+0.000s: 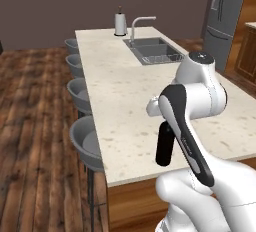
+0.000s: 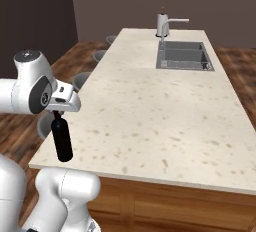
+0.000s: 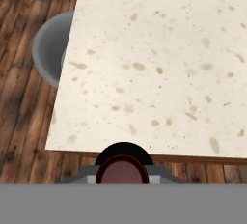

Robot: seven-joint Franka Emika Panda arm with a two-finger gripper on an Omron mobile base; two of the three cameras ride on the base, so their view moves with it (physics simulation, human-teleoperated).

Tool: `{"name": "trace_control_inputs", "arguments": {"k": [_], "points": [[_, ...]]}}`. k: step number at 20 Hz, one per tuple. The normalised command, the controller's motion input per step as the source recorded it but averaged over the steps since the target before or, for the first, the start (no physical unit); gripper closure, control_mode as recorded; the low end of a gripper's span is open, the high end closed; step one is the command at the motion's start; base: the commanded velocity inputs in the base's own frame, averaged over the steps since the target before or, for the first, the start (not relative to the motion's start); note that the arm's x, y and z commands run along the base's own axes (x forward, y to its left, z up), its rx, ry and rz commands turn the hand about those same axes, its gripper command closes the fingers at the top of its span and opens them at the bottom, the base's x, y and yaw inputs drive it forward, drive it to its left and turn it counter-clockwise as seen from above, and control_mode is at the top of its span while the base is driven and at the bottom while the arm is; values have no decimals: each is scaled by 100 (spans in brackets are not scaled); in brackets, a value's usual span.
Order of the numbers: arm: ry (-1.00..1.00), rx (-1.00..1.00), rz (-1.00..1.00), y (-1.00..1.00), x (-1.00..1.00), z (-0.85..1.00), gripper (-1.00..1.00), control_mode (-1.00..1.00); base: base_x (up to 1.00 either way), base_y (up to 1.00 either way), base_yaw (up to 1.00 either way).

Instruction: Move the drinks to the dining counter.

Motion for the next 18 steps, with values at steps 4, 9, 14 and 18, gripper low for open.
{"name": "trace_control_inputs", "arguments": {"k": [4, 9, 14, 18], "points": [[0, 0, 0, 0, 0, 0, 100, 100, 56, 0, 0], [0, 0, 0, 0, 0, 0, 100, 100, 65, 2, 0], [0, 0, 0, 2, 21, 0, 100, -100, 36, 3, 0], [0, 0, -3, 24, 60, 6, 100, -100, 0, 0, 0]]}}
